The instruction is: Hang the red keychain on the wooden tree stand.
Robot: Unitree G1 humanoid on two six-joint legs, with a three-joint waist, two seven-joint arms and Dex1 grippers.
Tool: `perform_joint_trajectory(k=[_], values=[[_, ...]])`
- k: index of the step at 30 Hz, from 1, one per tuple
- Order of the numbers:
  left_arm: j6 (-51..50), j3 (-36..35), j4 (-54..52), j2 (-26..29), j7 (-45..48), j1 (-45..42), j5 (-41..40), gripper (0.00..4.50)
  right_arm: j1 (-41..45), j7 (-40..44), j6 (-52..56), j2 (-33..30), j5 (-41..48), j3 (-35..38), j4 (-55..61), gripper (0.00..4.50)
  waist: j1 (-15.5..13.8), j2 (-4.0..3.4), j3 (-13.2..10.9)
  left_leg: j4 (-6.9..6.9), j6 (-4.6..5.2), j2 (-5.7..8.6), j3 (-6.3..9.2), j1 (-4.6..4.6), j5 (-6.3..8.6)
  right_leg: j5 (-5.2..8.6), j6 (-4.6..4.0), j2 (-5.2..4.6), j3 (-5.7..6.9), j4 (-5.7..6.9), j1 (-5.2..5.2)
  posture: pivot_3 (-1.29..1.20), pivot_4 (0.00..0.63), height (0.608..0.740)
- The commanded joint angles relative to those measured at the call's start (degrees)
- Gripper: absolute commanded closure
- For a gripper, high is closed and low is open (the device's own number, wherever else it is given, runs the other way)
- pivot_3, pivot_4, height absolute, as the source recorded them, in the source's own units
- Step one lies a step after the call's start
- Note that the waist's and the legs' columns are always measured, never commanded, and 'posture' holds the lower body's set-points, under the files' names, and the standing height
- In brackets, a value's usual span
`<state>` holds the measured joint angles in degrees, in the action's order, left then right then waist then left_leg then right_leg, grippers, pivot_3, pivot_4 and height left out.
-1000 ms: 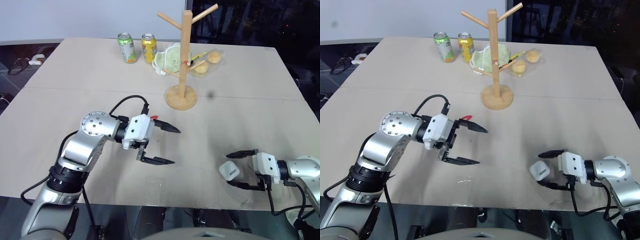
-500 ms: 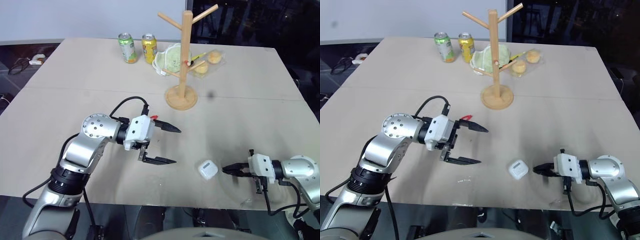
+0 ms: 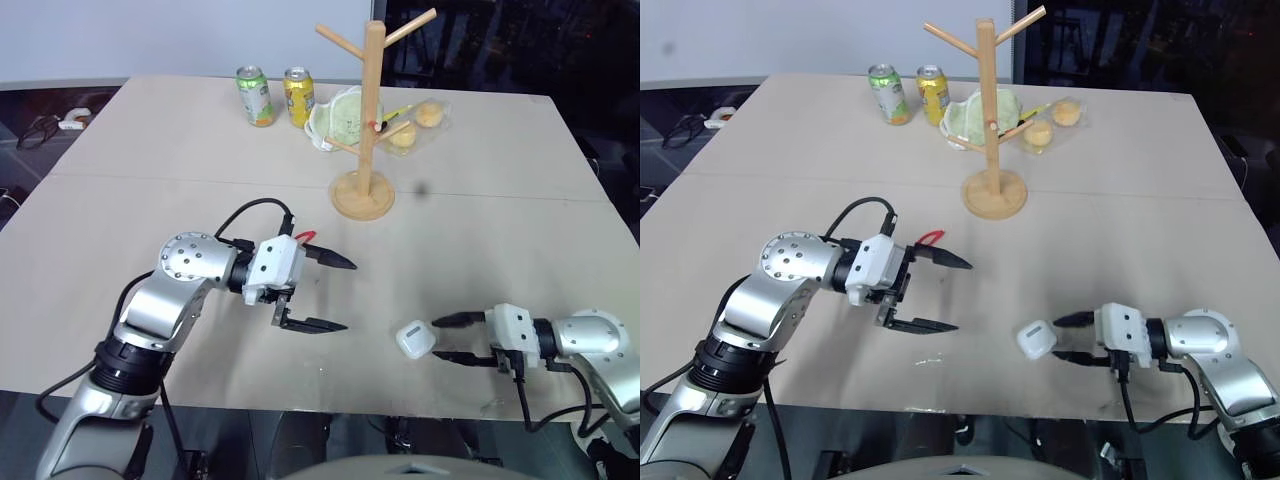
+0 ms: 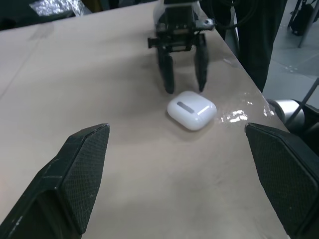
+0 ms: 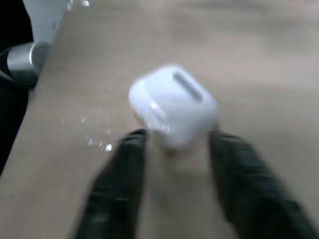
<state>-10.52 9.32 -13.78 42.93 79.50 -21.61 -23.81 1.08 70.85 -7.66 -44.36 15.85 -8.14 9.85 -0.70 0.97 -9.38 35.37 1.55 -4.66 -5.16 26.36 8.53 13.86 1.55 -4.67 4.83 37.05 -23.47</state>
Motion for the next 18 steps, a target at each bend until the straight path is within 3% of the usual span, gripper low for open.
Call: perform_joint_trajectory(k=[1, 2, 5, 11, 18], values=[[-0.4, -1.87, -3.18, 0.75, -0.74, 0.16, -1.43, 0.0, 3.1, 2.42, -3.15, 0.28, -0.42, -0.85, -1.65, 0.45, -0.14, 0.0, 0.0, 0.0, 0.0, 0.0, 0.0, 0.0, 0.0, 0.0, 0.0, 0.0, 0.0, 0.0, 0.0, 0.0, 0.15, 0.74], [-0.57, -1.9, -3.3, 0.8, -0.84, 0.17, -1.48, 0.0, 4.19, 3.08, -3.72, 0.51, -0.72, -1.54, -2.5, 0.03, -0.17, 0.0, 0.0, 0.01, 0.0, 0.01, 0.0, 0.0, 0.0, 0.0, 0.0, -0.01, 0.0, 0.0, 0.01, 0.0, 0.15, 0.74], [-0.9, -1.8, -3.64, 0.85, -1.2, 0.17, -1.47, 0.0, 8.26, 3.02, -3.6, 2.28, -2.46, -3.69, -5.74, 0.03, -0.13, 0.0, 0.0, 0.03, 0.04, 0.02, 0.0, 0.0, -0.03, 0.0, 0.0, -0.01, 0.0, 0.0, 0.02, 0.0, 0.15, 0.74], [-1.17, -2.38, -4.08, 1.62, -1.16, 0.97, -1.84, 0.0, 15.8, 10.52, -1.25, 2.02, -3.32, -8.65, -10.92, 0.03, -0.03, -0.02, -0.01, 0.06, 0.17, 0.01, -0.03, 0.01, -0.1, 0.0, 0.0, 0.0, -0.03, 0.14, 0.01, 0.0, 0.15, 0.74], [-2.52, -2.59, -5.95, 1.78, -2.71, 1.6, -2.2, 0.0, 20.18, 12.97, -3.05, 3.54, -4.33, -10.64, -15.13, 0.03, -0.07, -0.02, -0.01, 0.09, 0.17, 0.01, -0.05, 0.01, -0.11, 0.01, 0.0, -0.01, -0.04, 0.26, -0.02, 0.0, 0.15, 0.74]])
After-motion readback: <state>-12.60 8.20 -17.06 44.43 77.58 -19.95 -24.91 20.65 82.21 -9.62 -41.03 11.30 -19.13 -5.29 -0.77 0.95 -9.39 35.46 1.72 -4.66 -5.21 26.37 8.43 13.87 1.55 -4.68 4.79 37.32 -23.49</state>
